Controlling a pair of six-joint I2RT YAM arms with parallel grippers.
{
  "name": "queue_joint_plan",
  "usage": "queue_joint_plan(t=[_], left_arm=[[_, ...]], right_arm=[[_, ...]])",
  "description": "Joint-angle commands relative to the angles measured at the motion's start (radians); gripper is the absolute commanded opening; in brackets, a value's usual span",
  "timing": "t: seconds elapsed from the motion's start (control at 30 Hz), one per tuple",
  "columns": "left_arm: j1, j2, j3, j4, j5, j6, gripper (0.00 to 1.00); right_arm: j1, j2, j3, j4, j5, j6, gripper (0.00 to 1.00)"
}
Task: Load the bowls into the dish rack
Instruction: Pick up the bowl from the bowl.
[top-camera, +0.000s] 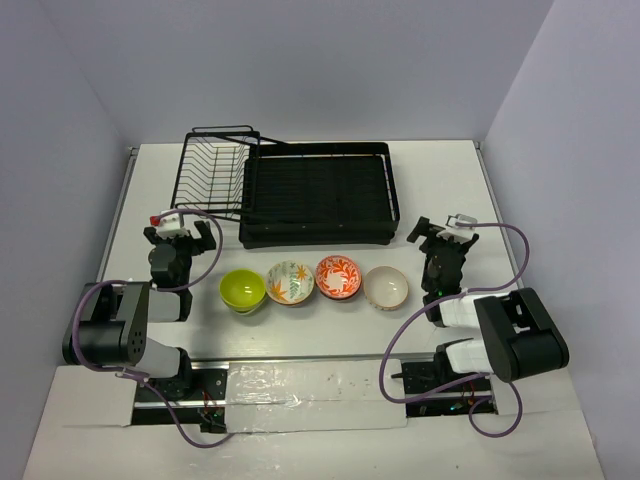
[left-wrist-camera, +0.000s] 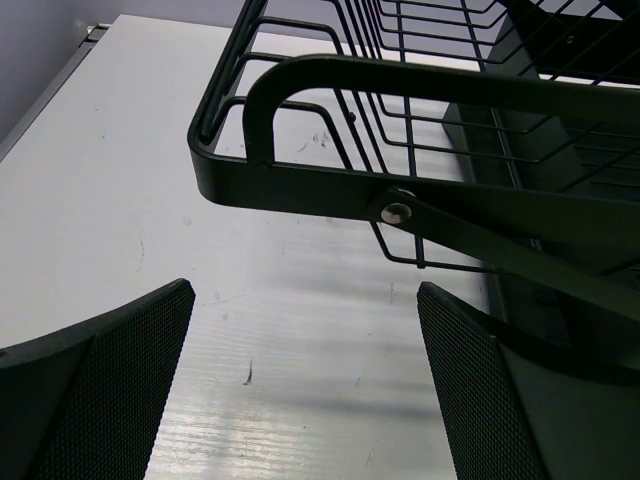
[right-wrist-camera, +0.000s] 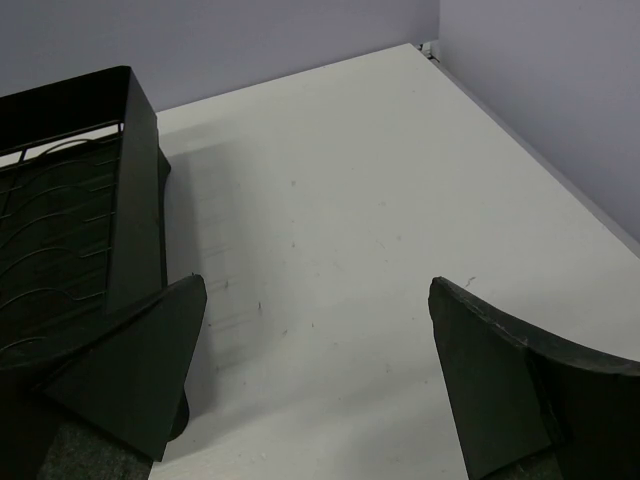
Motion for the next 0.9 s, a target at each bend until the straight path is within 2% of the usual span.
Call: queue_joint_plan(t=[0.0,0.5,0.6,0.87], left_arm=[[0.007,0.008,0.026,0.035,0.023,-0.017,0.99],[0.005,0.004,0.023,0.039,-0.002,-0.028,0.99],[0.007,-0.015,0.053,-0.032,0.007,-0.026,0.99],[0.007,-0.017,0.072,-0.059,0.009,-0.025,0.99]], right_arm=[[-0.011,-0.004,0.014,0.036,0.000,-0.002,1.00],[-0.011,-0.036,0.006,0.016,-0.001,0.003,1.00],[-0.011,-0.040,-0.005,0.039,-0.004,-0.002,1.00],[-0.011,-0.039,-0.002,0.036,-0.003,-0.002,1.00]])
